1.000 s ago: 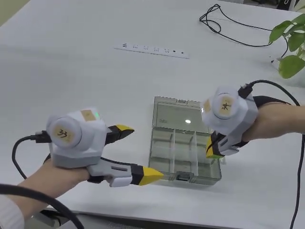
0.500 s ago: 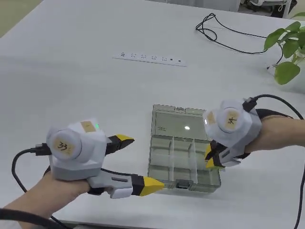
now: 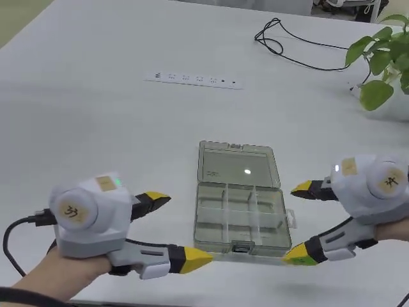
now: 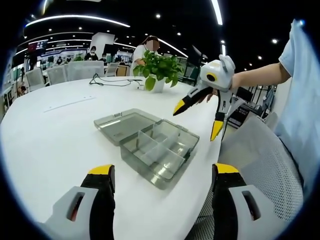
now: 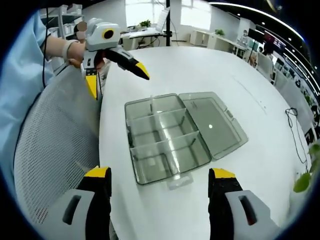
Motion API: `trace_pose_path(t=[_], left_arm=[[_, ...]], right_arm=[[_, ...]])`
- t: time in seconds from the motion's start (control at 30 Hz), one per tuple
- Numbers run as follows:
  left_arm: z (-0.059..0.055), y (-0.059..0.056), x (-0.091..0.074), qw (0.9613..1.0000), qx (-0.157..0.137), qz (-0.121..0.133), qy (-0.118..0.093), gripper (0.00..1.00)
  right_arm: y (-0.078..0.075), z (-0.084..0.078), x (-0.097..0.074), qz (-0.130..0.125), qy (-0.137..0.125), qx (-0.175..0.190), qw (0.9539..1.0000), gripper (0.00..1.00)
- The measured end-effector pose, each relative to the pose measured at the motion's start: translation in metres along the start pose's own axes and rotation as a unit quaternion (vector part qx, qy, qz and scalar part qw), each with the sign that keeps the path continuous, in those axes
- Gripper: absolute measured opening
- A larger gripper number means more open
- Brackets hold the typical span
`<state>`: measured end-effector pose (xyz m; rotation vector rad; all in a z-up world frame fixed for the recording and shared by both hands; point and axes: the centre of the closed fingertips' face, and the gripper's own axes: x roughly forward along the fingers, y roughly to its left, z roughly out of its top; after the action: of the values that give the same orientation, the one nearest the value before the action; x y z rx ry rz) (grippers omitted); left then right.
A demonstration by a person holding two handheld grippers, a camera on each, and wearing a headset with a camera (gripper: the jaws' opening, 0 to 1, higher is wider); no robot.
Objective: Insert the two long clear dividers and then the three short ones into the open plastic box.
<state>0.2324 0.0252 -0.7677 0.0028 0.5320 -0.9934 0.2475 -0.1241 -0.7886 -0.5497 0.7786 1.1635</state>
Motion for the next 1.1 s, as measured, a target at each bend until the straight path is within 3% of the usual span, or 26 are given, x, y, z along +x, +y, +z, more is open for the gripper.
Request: trace_pose_path(t=[0.27,0.37,0.5,0.73,0.8,0.83,0.9,0.97,1.03,1.07,1.1], left_arm=[[0.007,0.008,-0.008,0.9997,0.003,0.02,-0.01,0.84],[0.008,0.008,-0.011,0.9994,0.006,0.031,-0.013,0.89],[0.009,0.007,-0.016,0.9987,0.005,0.047,-0.021,0.96],[0.007,-0.007,-0.026,0.9973,0.012,0.068,-0.022,1.0],[0.006,-0.009,-0.028,0.9964,0.017,0.081,-0.018,1.0],[0.008,-0.01,-0.03,0.9954,0.022,0.09,-0.024,1.0],[0.009,-0.009,-0.032,0.9937,0.027,0.104,-0.031,1.0],[0.015,-0.005,-0.036,0.9882,0.044,0.138,-0.05,1.0],[0.012,-0.008,-0.038,0.9875,0.036,0.146,-0.046,1.0],[0.012,-0.007,-0.04,0.9862,0.037,0.154,-0.049,1.0],[0.01,-0.006,-0.041,0.9853,0.039,0.16,-0.044,1.0]], right_arm=[[-0.001,0.005,-0.016,-0.046,-0.06,0.043,0.9962,0.99],[0.0,0.009,-0.027,-0.066,-0.097,0.075,0.9902,1.0],[0.006,0.001,-0.042,-0.094,-0.12,0.104,0.9828,1.0],[0.025,-0.029,-0.069,-0.15,-0.153,0.171,0.9618,1.0],[0.024,-0.03,-0.078,-0.179,-0.178,0.19,0.9487,1.0],[0.023,-0.029,-0.083,-0.197,-0.194,0.204,0.9391,1.0],[0.023,-0.023,-0.089,-0.221,-0.228,0.211,0.9244,1.0],[0.027,-0.026,-0.085,-0.226,-0.229,0.221,0.9207,1.0],[0.031,-0.029,-0.079,-0.224,-0.228,0.225,0.9205,1.0],[0.034,-0.029,-0.077,-0.226,-0.225,0.223,0.9214,1.0],[0.032,-0.031,-0.078,-0.234,-0.216,0.207,0.9252,1.0]])
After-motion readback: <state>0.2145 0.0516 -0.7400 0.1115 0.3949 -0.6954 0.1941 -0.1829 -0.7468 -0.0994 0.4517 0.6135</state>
